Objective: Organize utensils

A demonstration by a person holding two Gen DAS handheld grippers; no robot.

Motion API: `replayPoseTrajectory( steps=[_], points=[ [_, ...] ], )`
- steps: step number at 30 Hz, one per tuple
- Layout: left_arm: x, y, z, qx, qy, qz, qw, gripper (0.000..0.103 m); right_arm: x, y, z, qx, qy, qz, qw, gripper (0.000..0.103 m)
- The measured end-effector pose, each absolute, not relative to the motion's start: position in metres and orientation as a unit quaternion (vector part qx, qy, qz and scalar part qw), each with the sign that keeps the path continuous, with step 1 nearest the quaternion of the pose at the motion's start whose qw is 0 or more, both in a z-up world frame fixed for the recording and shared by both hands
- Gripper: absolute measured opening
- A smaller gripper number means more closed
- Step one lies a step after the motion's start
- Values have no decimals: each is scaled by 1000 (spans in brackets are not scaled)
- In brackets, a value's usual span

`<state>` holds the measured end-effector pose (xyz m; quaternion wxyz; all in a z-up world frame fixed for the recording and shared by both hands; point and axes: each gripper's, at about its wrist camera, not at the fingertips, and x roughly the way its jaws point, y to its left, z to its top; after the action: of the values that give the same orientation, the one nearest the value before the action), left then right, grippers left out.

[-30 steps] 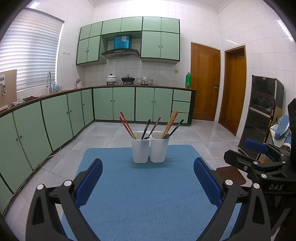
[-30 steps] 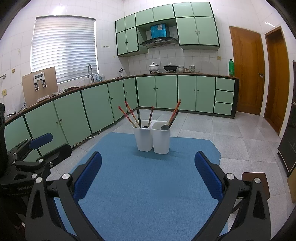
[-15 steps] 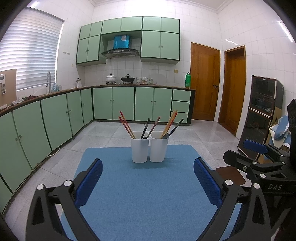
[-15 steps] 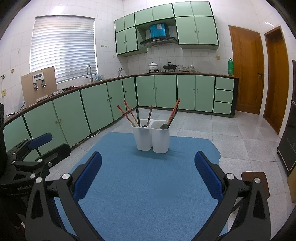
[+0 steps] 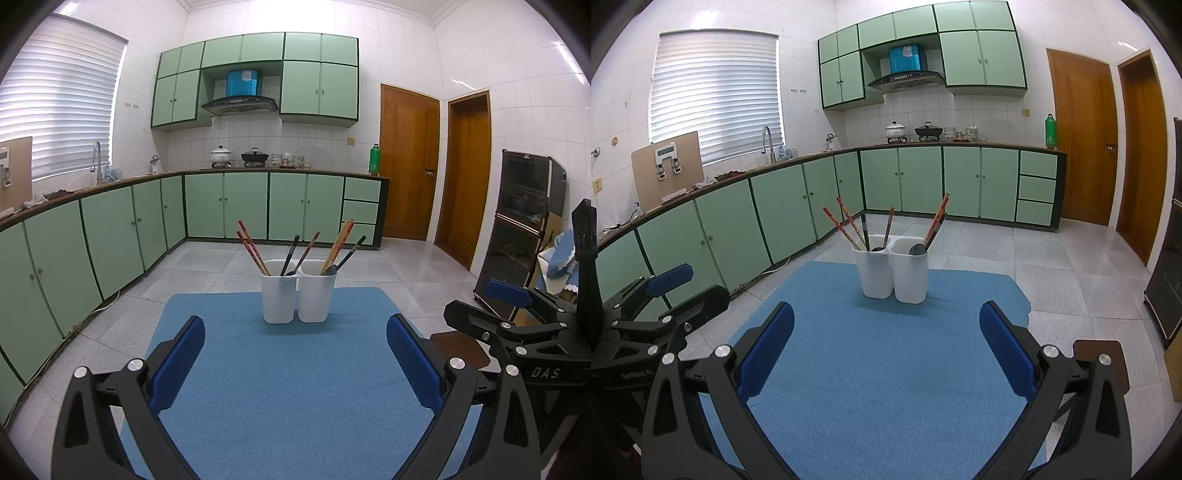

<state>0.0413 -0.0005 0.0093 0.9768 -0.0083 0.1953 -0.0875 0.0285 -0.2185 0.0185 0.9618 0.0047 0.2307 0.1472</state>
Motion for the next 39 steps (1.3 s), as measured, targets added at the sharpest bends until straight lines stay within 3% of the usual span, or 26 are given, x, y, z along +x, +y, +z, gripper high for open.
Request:
replayPoseTrajectory(
  steps=[39],
  points=[
    [42, 6, 7, -14, 202, -83, 976, 97, 31, -221, 15, 8, 234, 145, 961, 97]
  ],
)
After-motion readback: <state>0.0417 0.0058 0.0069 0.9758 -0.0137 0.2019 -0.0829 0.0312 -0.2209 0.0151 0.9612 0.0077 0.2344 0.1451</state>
